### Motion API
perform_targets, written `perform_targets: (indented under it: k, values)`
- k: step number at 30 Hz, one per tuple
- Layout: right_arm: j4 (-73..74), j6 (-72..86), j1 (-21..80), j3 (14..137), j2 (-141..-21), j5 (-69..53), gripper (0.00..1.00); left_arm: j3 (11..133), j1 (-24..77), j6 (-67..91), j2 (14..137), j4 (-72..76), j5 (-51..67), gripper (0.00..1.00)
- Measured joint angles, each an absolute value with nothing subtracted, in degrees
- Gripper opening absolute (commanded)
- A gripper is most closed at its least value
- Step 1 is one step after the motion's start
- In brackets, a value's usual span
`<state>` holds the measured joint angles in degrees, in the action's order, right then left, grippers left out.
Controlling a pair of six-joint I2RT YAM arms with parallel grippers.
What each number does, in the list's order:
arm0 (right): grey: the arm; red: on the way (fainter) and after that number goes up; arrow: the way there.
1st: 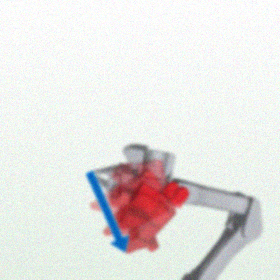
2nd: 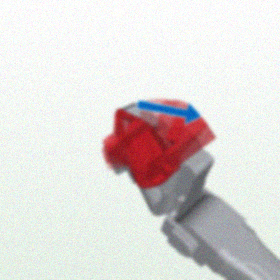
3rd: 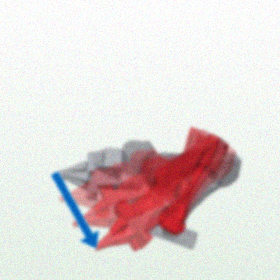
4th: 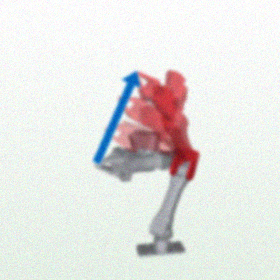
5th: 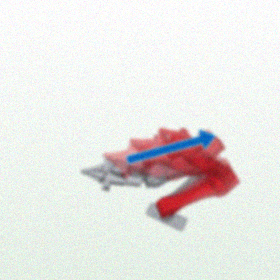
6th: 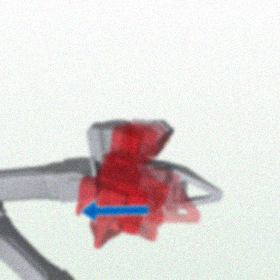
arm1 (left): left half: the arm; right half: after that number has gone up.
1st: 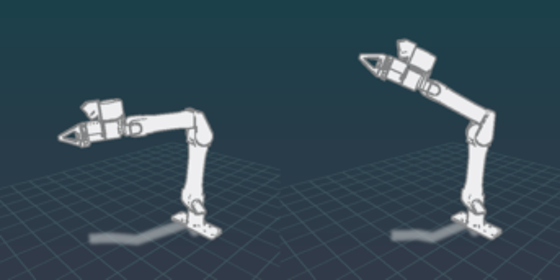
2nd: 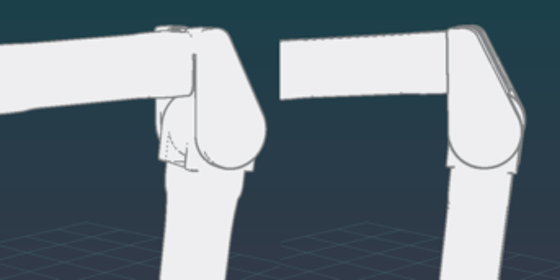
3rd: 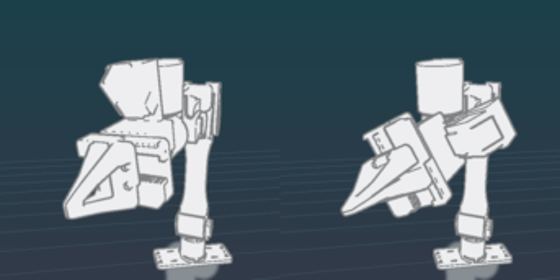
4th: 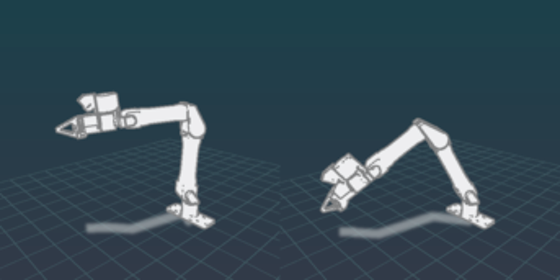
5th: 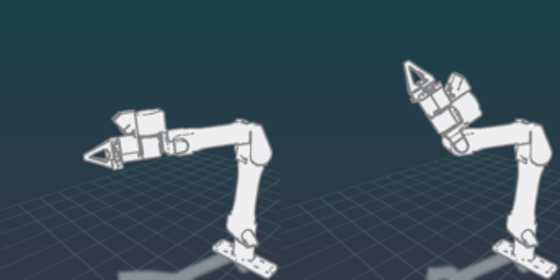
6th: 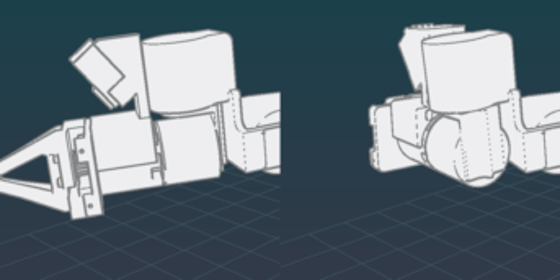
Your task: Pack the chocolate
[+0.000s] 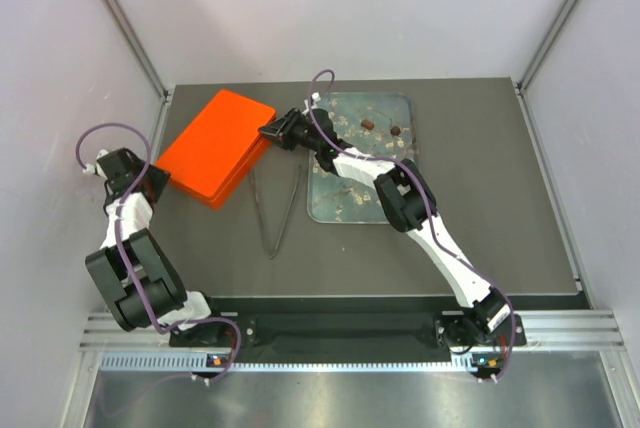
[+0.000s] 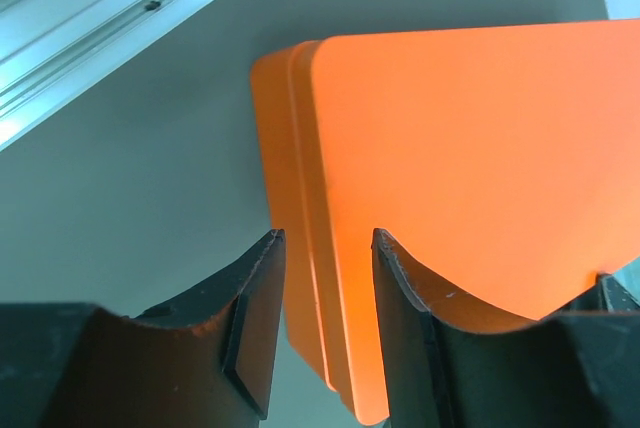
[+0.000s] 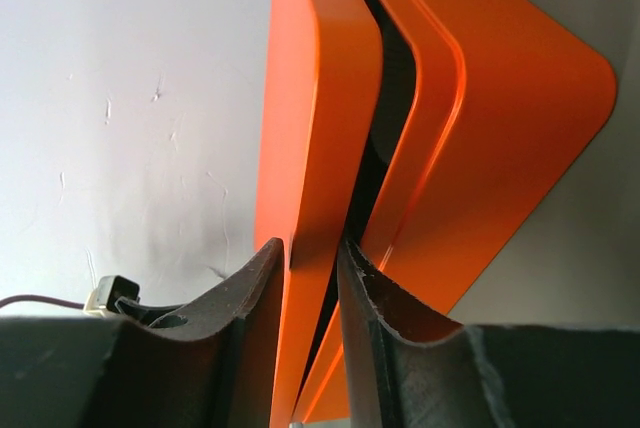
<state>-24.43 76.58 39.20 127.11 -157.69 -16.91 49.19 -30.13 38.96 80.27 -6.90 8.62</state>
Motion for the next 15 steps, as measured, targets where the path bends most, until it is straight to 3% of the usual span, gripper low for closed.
perform_targets:
  k: [15]
  values:
    - [-24.8,75.3,39.2,127.0,-157.8,-17.4,0.29,50.6,-30.1,37.8,81.0,-7.5,9.7,0.44]
